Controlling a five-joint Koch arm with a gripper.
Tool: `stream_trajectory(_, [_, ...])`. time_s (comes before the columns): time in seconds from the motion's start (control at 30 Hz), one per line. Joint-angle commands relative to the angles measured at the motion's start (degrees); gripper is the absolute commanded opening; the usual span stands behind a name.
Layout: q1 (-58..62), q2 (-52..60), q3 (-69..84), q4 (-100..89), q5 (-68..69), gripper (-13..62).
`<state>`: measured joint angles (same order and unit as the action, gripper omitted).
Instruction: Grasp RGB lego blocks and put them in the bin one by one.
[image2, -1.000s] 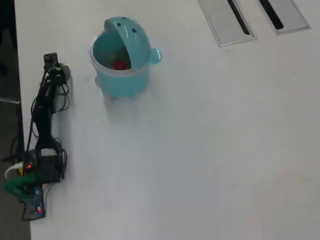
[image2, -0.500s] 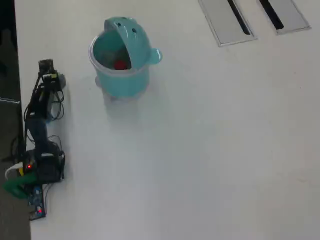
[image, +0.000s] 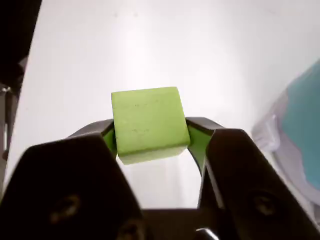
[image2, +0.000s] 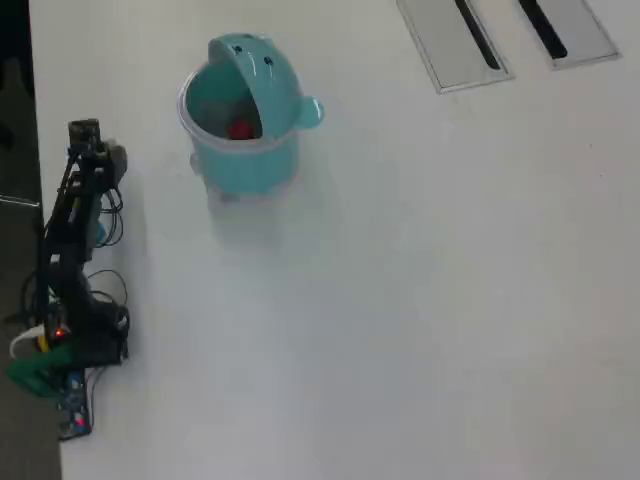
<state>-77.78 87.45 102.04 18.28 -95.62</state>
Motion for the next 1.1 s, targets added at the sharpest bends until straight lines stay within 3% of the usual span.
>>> stream_trajectory(0.0, [1.05,5.10,-2.90,0.88,0.62,14.7])
stream_trajectory(0.3, [8.53,14.68,-11.25,14.41,0.70,14.8])
stream_trajectory(0.47, [12.04,14.68,-17.05,17.14,0.88,14.7])
stream_trajectory(1.07, [24.35,-6.06,-49.57,18.02,1.49,14.7])
